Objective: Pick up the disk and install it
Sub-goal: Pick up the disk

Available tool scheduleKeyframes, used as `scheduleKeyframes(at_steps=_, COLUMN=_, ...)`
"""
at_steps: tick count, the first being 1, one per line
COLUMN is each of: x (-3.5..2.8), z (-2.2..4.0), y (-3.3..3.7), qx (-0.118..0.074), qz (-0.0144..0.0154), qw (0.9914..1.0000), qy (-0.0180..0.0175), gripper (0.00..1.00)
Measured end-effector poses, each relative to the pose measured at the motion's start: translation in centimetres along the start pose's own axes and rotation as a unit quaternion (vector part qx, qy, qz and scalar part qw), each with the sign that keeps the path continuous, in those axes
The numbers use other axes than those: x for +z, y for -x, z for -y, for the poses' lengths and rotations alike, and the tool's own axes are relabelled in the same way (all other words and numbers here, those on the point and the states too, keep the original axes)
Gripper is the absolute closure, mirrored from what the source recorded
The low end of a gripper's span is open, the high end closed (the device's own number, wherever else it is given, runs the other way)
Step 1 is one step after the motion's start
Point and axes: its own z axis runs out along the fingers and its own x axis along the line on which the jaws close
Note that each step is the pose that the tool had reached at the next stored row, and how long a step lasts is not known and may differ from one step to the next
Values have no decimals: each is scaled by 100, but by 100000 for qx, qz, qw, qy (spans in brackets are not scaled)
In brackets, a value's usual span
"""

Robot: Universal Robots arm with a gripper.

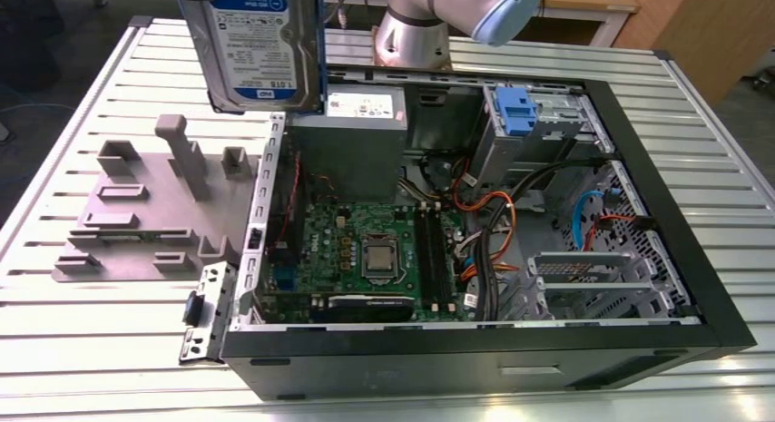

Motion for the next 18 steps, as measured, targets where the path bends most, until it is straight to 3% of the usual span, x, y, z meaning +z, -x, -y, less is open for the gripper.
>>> scheduleKeyframes(at_steps=9, x=3, z=169, y=-1, qx=1, qz=-1, qw=100000, qy=1, gripper=64)
scheduleKeyframes(at_steps=18, x=4, z=271, y=-2, qx=3, qz=-2, qw=100000, qy=2, gripper=64)
